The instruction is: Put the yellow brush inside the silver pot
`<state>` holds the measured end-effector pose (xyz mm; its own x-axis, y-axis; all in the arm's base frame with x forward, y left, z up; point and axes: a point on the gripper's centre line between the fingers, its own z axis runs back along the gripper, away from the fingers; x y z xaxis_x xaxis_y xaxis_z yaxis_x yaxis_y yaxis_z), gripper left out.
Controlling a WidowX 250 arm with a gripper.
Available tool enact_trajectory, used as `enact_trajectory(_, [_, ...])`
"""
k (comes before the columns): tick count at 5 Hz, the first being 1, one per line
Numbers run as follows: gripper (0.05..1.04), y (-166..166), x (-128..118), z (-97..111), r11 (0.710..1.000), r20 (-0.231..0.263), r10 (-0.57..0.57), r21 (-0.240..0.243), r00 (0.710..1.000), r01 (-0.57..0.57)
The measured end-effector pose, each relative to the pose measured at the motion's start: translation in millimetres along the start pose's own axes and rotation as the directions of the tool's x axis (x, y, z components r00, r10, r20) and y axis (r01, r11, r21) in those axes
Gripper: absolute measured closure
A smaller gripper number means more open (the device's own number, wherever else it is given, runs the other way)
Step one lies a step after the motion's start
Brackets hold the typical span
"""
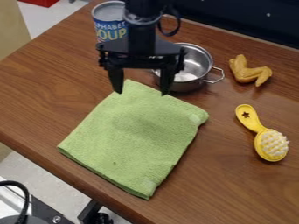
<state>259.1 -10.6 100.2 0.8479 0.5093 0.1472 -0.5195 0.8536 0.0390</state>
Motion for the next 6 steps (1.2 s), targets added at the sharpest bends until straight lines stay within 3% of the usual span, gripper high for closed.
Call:
enact_trajectory(2, [0.084, -58.8, -16.1, 6.3, 0.991, -0.027, 0.114, -0.074, 0.993, -0.116])
enact_trajectory(4, [0.084, -110.3, -25.8, -6.5, 0.963, -0.040, 0.255, -0.079, 0.966, -0.257])
enact_trajectory(6, [0.084, -126.4, -29.2, -20.0, 0.936, -0.066, 0.336, -0.093, 0.940, -0.341])
